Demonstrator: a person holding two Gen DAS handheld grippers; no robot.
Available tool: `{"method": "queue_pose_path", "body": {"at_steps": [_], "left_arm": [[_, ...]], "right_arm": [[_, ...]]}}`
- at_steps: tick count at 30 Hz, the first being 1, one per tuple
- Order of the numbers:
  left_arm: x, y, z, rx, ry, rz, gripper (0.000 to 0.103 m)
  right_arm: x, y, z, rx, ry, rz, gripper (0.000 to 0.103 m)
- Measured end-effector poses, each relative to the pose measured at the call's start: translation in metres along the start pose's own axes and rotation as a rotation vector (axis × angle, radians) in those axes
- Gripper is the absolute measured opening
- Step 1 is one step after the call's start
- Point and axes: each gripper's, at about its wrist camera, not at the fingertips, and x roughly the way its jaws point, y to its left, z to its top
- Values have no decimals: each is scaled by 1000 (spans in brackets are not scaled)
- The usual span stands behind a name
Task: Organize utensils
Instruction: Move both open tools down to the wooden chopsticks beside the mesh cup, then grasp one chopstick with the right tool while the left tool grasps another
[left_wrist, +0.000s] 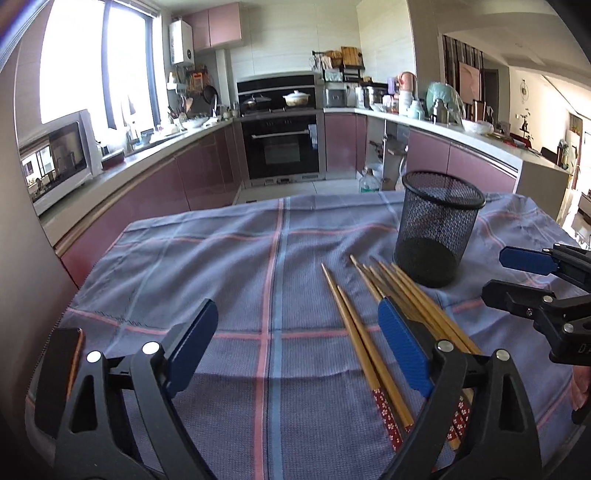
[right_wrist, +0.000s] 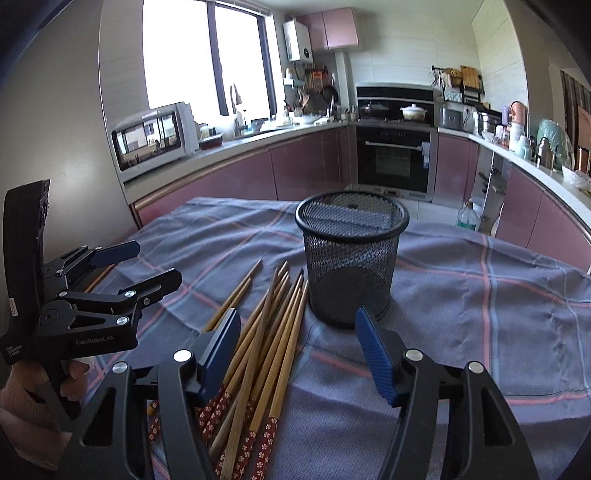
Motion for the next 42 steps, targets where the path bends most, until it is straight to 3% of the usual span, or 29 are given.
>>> {"method": "queue_pose_path", "body": {"at_steps": [6,14,18,28,32,35,38,42], "left_arm": [[23,-5,-8,22,84,-63,75],[39,-10,-10,49,156,-95,61],[50,-9,-12,47,203,-95,52],[60,-8,-8,61,228,-122,49],[65,-8,-7,80,260,-109,30],[65,-4,-7,73,267,-121,33],[56,-6,0,66,225,-153,41],[61,-14,2,86,235,-156,42]], "right_arm": [[27,2,-9,11,135,42,36],[44,-2,-8,33,212,44,20],[48,-1,-7,34,230,45,19],[63,7,-3,-12,255,-3,20],[65,7,-1,-24,257,-14,19],[65,6,-1,-18,260,-10,19],[65,5,0,-10,258,-6,20],[64,4,0,-1,257,-1,20]]}}
